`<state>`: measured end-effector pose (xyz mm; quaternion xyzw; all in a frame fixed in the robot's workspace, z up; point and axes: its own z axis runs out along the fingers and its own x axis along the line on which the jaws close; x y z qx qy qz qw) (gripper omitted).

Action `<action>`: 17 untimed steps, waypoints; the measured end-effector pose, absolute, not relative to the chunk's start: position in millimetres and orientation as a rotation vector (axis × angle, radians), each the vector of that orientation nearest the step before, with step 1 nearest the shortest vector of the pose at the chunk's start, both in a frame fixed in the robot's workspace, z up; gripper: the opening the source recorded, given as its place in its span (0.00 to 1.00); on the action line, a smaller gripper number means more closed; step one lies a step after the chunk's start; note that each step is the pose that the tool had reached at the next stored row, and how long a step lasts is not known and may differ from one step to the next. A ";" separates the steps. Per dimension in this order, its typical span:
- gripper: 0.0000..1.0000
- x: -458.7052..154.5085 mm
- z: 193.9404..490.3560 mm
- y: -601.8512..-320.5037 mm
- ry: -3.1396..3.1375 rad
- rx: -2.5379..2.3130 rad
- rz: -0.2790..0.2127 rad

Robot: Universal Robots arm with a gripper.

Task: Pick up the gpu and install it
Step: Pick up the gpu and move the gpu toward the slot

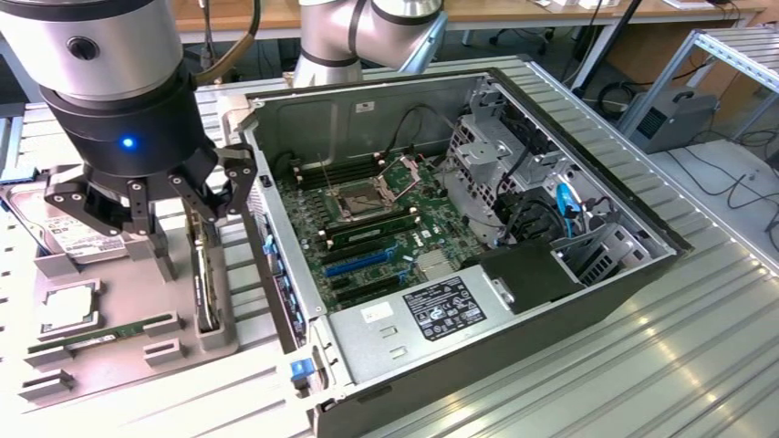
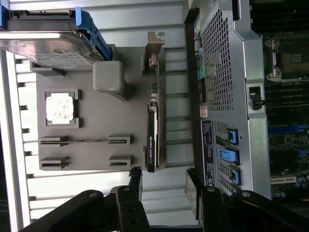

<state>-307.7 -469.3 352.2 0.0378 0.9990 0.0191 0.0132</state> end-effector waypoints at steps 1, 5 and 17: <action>0.50 -307.7 351.8 -469.3 3.112 0.118 0.060; 0.50 -307.7 350.9 -469.3 3.113 0.118 0.060; 0.50 -307.7 348.5 -469.3 3.112 0.118 0.060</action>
